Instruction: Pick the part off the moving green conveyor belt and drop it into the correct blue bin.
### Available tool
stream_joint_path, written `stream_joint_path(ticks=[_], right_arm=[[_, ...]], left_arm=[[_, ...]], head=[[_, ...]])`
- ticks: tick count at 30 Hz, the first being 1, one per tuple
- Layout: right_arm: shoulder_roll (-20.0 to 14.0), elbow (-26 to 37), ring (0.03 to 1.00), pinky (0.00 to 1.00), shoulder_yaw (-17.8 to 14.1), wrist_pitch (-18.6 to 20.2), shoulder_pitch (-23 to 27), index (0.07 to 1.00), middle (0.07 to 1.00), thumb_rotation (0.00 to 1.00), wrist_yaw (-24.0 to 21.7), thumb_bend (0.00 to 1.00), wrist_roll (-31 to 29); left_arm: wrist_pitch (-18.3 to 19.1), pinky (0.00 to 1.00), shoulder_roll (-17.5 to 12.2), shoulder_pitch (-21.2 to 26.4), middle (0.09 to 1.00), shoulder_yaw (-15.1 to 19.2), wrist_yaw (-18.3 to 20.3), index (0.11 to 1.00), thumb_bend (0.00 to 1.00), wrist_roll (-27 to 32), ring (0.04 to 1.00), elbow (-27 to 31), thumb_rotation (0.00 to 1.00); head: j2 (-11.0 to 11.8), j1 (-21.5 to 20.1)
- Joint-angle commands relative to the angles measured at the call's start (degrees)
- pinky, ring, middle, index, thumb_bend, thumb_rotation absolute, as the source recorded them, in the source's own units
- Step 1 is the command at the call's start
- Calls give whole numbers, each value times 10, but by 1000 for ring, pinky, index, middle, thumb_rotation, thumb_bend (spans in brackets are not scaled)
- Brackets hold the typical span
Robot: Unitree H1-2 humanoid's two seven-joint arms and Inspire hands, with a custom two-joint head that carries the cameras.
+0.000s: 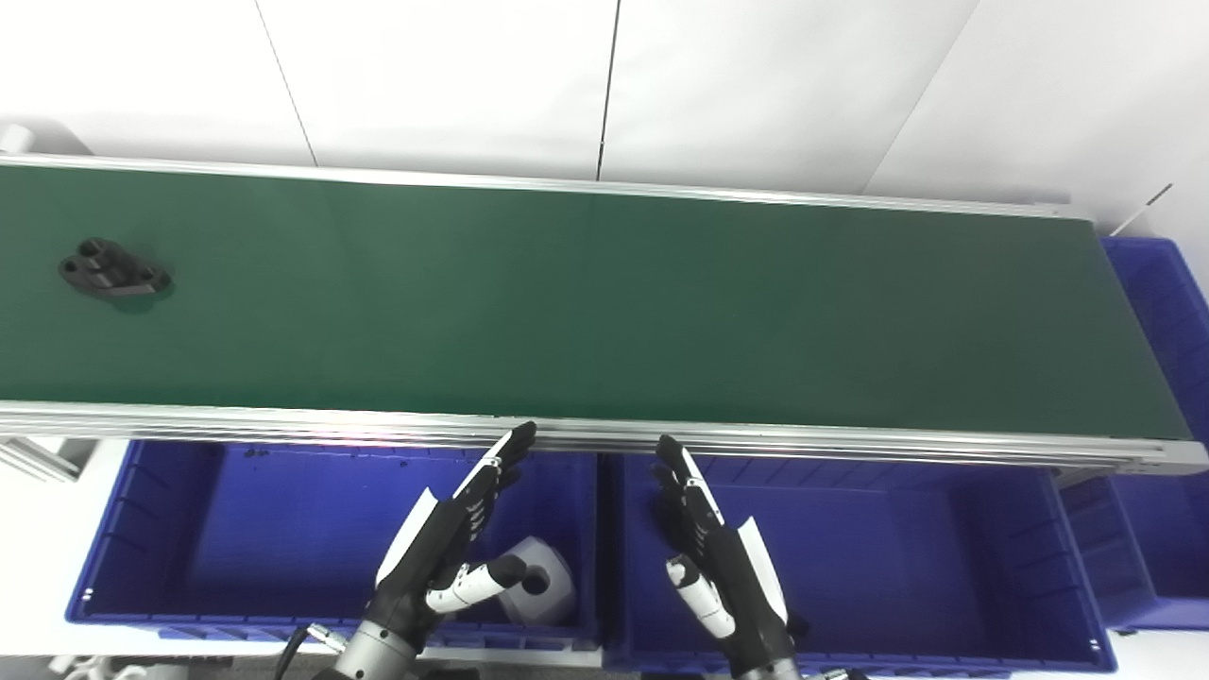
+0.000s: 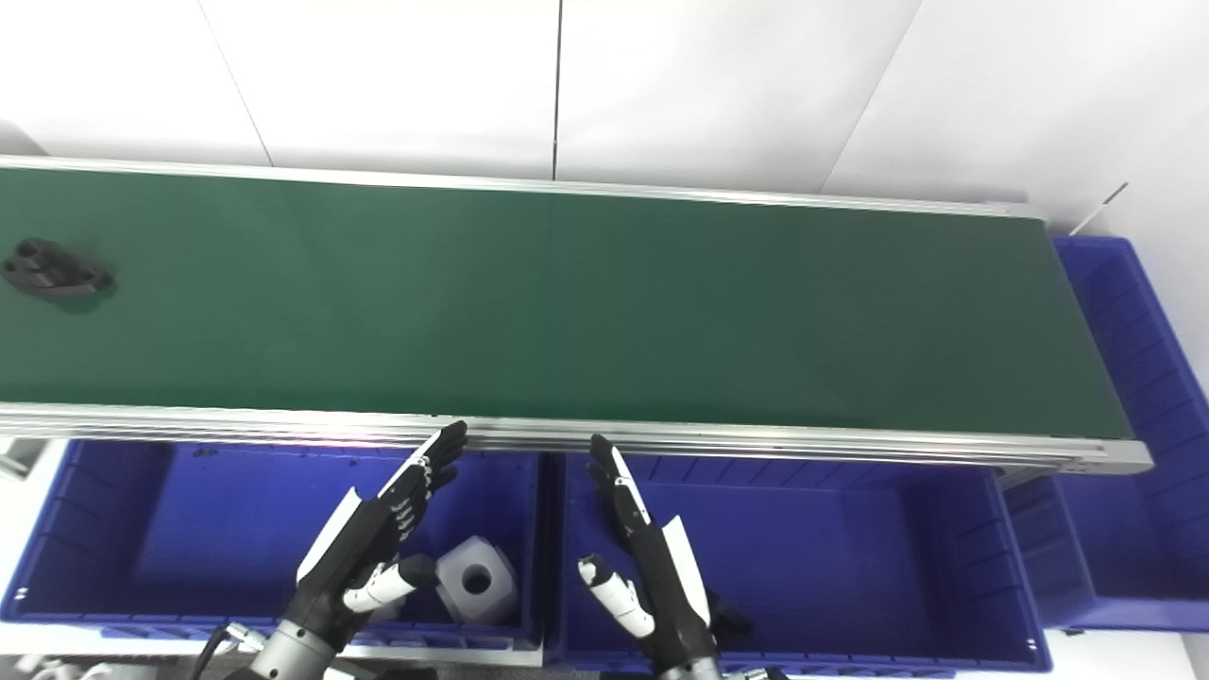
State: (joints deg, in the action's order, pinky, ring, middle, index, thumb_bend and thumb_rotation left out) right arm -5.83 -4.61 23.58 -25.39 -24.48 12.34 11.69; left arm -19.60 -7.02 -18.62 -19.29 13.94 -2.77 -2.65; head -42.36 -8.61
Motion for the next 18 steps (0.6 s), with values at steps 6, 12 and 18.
stream_joint_path(ticks=[6, 12, 18], right_arm=[[-1, 10, 933, 917, 5, -15, -1, 986, 969, 998, 6, 795, -2], [0, 13, 937, 918, 3, -15, -3, 988, 972, 996, -1, 800, -4], [-2, 13, 933, 916, 5, -15, -1, 986, 969, 995, 2, 795, -1]], left_arm=[[-18, 968, 3, 0, 978, 0, 3, 960, 931, 7, 988, 16, 790], [-14, 958, 2, -1, 978, 0, 4, 959, 926, 9, 984, 21, 783], [-13, 966, 2, -1, 982, -2, 4, 961, 938, 5, 990, 23, 785]], head=[[-4, -2], [-8, -2], [-8, -2]])
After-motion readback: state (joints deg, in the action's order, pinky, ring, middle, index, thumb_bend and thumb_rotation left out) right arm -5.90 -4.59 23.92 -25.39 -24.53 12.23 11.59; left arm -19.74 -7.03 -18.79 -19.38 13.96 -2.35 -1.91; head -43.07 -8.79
